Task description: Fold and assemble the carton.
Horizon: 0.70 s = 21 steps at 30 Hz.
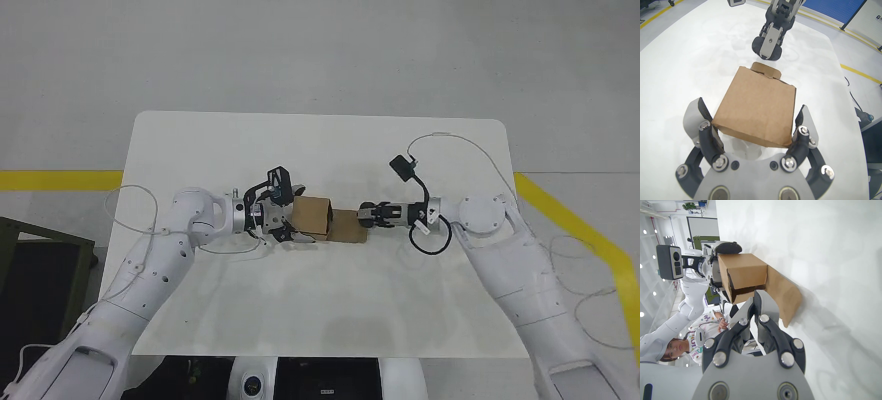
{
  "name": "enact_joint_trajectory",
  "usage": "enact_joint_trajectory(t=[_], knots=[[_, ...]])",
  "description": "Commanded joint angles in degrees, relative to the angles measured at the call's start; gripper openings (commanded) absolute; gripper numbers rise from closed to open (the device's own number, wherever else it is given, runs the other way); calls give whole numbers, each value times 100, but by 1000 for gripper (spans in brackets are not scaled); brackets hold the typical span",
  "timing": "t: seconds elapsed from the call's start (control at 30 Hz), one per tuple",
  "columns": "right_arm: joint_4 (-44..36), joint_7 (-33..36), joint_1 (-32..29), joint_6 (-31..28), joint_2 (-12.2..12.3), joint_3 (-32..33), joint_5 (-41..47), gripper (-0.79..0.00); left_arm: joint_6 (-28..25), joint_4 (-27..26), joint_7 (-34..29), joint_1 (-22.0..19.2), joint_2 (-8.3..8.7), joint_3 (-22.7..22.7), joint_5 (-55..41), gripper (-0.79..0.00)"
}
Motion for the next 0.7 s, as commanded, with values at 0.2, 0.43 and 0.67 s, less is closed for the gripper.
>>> enact_joint_trajectory(t=[0.2, 0.43, 0.67], knots=[[-376, 43, -411, 208, 162, 392, -272, -533, 21, -7, -20, 32, 2, -30, -73, 0], [-182, -25, -361, 121, 128, 143, -286, -489, 8, -33, -36, 40, 9, -72, -101, 0], [45, -17, -187, 7, 57, -174, -212, -493, 6, -50, -79, 59, 13, -93, -137, 0]])
